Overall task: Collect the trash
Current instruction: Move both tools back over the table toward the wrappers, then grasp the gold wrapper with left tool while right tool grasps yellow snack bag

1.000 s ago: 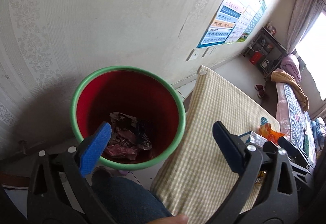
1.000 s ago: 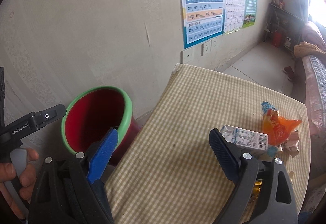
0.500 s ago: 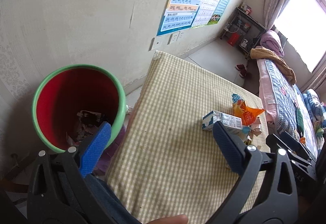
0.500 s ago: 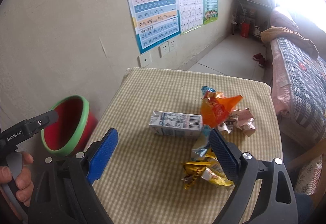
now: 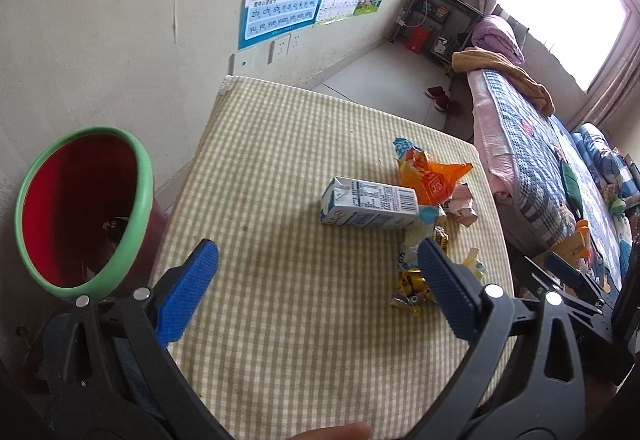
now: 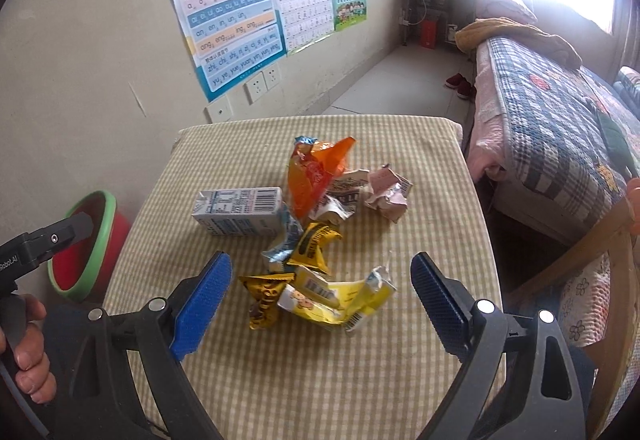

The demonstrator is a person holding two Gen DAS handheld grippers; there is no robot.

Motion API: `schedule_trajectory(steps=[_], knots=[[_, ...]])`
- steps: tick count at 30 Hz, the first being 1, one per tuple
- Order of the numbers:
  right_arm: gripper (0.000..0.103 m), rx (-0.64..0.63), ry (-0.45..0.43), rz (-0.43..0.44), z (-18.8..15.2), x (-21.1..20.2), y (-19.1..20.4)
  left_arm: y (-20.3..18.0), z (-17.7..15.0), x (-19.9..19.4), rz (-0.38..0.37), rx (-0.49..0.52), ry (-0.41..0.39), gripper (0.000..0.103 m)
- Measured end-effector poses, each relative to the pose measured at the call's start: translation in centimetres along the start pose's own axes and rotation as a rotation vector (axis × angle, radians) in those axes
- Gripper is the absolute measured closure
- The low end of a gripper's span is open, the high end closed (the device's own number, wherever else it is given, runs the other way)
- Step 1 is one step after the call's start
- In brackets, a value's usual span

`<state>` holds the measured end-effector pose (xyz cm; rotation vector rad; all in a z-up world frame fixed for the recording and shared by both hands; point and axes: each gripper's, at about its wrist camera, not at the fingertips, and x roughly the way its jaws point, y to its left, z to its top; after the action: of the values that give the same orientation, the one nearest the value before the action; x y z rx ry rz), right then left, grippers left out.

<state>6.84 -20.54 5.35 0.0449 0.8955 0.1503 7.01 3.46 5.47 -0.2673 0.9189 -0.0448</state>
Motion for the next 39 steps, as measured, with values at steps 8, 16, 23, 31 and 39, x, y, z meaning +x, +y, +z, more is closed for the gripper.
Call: schedule_trajectory(steps=[8, 16, 23, 31, 39], knots=[[0.015, 0.047, 0.054, -0.021, -1.5, 1.3, -3.0, -3.5, -1.1, 2.9, -0.065, 0.054, 0.079, 0.006], [0.015, 0.084, 0.115, -0.019, -2.4, 3.8, -5.2, -5.7, -3.0, 6.7, -0.13, 0.086, 0.196, 0.006], [0.015, 0.119, 0.176, 0.016, -2.8, 6.4, -6.4, -7.2, -4.5, 9.9, -0.13, 0.152, 0.274, 0.007], [0.023, 0.151, 0.232, 0.065, -3.2, 8.5, -6.9, -8.1, -5.5, 12.7, -0.088, 0.237, 0.322, 0.03], [0.051, 0.168, 0.274, 0.117, -3.3, 9.8, -6.7, -8.1, -5.9, 14.3, -0.124, 0.232, 0.363, 0.062]])
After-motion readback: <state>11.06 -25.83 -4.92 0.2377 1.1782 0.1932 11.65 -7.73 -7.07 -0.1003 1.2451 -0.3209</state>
